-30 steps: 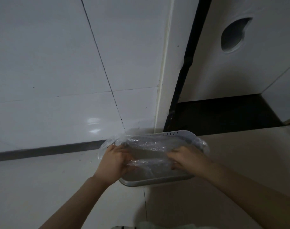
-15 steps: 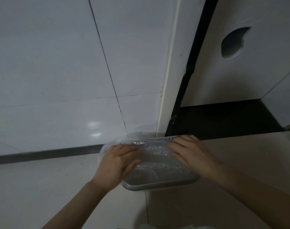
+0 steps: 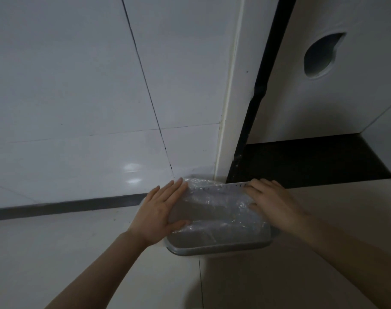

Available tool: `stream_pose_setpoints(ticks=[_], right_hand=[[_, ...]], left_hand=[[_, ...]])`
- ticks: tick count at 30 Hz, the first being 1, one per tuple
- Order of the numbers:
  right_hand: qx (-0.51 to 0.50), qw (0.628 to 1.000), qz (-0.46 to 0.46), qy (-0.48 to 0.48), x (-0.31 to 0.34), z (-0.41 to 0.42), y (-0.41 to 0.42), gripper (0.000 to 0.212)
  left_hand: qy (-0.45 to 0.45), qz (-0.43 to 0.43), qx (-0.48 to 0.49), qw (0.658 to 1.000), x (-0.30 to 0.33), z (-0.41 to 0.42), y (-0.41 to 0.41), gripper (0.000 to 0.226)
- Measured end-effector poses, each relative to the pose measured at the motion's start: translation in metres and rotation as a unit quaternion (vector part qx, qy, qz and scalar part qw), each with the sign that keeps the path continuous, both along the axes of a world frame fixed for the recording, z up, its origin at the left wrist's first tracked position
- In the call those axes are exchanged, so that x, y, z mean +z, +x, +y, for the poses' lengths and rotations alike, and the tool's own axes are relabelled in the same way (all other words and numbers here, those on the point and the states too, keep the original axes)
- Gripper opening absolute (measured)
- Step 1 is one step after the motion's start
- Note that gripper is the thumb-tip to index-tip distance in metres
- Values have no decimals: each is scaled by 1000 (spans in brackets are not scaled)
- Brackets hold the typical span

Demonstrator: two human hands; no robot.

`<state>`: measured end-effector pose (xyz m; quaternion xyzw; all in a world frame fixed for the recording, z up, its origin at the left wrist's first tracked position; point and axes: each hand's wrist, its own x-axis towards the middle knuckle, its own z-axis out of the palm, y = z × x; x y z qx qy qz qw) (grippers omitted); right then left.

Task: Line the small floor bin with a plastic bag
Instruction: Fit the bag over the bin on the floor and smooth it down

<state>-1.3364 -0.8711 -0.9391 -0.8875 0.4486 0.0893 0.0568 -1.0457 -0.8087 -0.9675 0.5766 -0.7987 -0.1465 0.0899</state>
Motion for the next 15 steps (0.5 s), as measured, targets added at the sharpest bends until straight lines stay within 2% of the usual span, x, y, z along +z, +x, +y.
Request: stream_pose_setpoints(ticks=[5, 12, 15], right_hand=[[-99, 993, 53, -48, -6, 9, 9, 43], [-139, 984, 84, -76, -1, 6, -1, 33], [-170, 981, 37, -89, 8, -1, -10, 20]], left_hand=[[25, 25, 13, 999, -5, -3, 2, 87], [35, 21, 15, 999, -4, -1, 5, 89], [37, 22, 15, 999, -4, -3, 4, 89]])
